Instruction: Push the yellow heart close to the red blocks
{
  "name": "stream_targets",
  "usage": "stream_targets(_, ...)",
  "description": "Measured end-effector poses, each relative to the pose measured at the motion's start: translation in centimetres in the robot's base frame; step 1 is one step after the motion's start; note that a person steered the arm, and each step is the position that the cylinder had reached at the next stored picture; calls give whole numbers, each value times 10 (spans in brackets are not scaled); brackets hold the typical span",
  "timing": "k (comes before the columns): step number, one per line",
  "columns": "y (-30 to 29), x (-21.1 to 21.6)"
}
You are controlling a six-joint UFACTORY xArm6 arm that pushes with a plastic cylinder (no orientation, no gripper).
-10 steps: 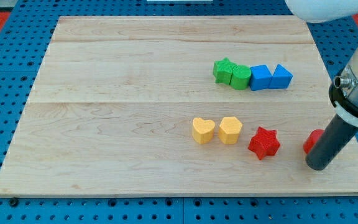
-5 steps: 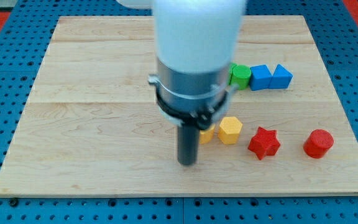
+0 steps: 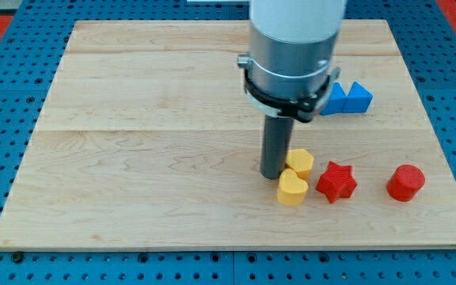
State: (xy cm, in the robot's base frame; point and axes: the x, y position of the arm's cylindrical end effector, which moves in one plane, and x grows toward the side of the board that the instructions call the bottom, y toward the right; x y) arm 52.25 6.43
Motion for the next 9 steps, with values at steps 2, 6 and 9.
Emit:
stream_targets(2,41,8)
stream_targets(6,-49,22)
stream_targets(9,-22,84)
